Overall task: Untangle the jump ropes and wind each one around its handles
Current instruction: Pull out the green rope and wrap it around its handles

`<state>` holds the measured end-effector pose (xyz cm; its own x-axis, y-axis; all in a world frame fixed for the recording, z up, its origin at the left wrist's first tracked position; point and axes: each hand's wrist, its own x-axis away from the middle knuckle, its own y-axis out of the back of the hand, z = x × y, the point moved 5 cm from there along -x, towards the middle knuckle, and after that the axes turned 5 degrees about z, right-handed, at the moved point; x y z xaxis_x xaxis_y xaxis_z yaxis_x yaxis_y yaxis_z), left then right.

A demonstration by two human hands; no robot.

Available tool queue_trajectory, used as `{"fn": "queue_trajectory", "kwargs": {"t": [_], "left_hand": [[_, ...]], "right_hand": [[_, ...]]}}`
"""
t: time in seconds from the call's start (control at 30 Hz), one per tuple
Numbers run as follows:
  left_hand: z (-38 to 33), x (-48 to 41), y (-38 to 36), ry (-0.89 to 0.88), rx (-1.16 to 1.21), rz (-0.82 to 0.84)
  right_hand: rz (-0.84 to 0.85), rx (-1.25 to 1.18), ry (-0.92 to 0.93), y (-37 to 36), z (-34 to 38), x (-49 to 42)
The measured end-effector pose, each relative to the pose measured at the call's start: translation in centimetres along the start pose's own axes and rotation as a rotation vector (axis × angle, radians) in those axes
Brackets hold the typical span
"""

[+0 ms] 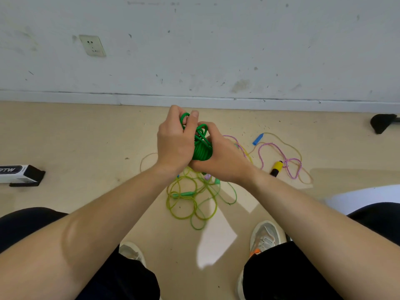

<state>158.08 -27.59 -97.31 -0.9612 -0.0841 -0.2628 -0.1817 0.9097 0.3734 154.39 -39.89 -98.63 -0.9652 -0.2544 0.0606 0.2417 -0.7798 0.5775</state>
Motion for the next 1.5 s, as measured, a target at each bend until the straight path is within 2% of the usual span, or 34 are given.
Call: {"fn": "queue_trajectory", "kwargs": {"t": [0.1,0.3,0.5,0.63,0.77,0.9,1.03,1.2,1.3,1.4,1.5], "left_hand": [[0.3,0.4,-0.4,0.071,0.019,0.0],[1.8,0.0,-0.4,0.236,0.129,0.083],[3.2,-0.6,0.2,0.412,0.264,0.173],[4.1,-1.5,0.5,0.412,0.311,0.164],[4.3,-2.0,1.0,0.332,0.267,0.153],[3.4,-2.1,0.5,0.184,0.149,0.179],[2.4,-2.0,0.0,0.091,0.109,0.139],[1.7,-3.5,-0.2,0.05,0.162,0.105],[0.2,-4.9,-0.6,-0.004,0.146,0.093],[-0.5,-7.4,-1.0,0.036,0.168,0.083],[-0.1,-11.3,-1.4,0.1,0.202,0.111]], "right_hand": [[-0.099,0.058,0.023,-0.8,-0.6,0.1],[-0.091,0.221,-0.025,-1.5,-2.7,0.2],[-0.159,0.291,-0.029,-1.8,-3.5,0.5],[-0.168,0.334,-0.031,-1.8,-3.7,0.7],[-0.155,0.347,-0.061,-2.2,-3.7,0.7],[-0.113,0.294,-0.135,-2.2,-4.3,0.5],[-0.057,0.151,-0.093,-1.5,-4.4,-0.6],[0.025,-0.317,0.053,0.0,-2.5,-1.9],[-0.044,-0.551,0.002,1.5,-1.1,-3.8],[-0.135,-0.471,0.008,3.6,0.0,-7.0],[-0.095,-0.495,0.015,5.5,0.3,-11.0]]}}
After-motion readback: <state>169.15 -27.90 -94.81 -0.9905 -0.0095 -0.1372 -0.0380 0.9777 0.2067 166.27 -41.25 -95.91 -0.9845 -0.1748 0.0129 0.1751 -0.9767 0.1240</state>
